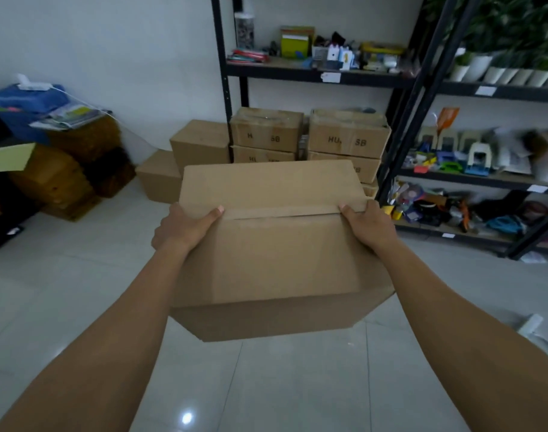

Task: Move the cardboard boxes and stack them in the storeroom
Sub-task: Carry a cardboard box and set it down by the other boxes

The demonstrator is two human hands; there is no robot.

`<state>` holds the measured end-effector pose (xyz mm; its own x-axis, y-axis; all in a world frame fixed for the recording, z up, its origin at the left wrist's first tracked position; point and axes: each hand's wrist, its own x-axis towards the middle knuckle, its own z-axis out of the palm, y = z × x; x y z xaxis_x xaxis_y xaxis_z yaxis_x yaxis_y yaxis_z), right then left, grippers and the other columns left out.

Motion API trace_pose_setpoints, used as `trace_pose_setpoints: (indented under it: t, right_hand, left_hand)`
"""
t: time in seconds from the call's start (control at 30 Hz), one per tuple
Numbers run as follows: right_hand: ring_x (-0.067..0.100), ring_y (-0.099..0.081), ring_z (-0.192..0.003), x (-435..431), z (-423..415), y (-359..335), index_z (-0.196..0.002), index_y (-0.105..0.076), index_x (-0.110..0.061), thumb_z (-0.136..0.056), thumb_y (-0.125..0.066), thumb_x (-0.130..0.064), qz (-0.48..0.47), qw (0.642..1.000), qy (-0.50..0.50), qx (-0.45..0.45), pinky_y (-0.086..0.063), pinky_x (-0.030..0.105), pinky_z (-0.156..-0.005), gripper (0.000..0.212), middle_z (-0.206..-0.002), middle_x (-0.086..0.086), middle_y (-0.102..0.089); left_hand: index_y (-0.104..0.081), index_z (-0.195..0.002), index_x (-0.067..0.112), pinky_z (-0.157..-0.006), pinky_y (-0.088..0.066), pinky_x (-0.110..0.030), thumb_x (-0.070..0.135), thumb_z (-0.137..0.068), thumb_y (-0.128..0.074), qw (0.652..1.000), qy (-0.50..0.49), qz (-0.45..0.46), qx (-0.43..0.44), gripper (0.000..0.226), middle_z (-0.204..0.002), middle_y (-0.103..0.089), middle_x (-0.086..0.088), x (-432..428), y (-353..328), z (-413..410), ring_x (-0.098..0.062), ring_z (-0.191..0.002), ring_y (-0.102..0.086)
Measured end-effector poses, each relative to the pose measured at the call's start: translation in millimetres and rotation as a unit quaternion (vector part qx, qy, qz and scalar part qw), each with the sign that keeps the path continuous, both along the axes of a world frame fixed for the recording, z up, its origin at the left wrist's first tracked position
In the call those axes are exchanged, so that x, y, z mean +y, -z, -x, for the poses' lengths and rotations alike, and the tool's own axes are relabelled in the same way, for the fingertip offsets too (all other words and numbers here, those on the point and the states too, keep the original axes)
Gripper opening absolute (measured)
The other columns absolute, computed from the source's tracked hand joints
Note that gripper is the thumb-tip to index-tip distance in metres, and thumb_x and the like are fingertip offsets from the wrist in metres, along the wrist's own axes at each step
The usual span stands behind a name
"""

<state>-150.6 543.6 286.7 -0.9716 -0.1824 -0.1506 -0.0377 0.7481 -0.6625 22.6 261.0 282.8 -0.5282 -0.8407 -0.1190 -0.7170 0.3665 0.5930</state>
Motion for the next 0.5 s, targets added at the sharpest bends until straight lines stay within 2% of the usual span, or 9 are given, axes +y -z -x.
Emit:
trace_pose_setpoints:
  t: [0.33, 0.5]
  right_hand:
    - [0.038, -0.047, -0.124, -134.8, -36.0, 29.5, -0.137, -0.038, -0.011, -0.087, -0.047, -0.066, -0.005, 0.999, -0.046, -0.028, -0.039, 0.045, -0.099, 0.075, -0.137, 0.018, -0.049]
    - [0.037, -0.046, -0.126, -232.4, -43.3, 42.7, -0.139, -0.037, -0.011, -0.087, -0.048, -0.065, -0.008, 0.995, -0.095, -0.034, -0.038, 0.041, -0.099, 0.077, -0.14, 0.018, -0.047]
  left_hand:
    - [-0.044, -0.129, 0.015, -0.083, -0.044, -0.041, 0.086, -0.067, -0.052, 0.997, -0.067, -0.013, -0.02, 0.094, -0.126, -0.056, -0.011, -108.8, 33.3, -66.8, -0.035, -0.11, -0.056]
    - [-0.043, -0.131, 0.013, -0.082, -0.042, -0.041, 0.08, -0.073, -0.053, 0.993, -0.116, -0.011, -0.033, 0.089, -0.126, -0.055, -0.012, -178.9, 36.8, -95.6, -0.034, -0.111, -0.055]
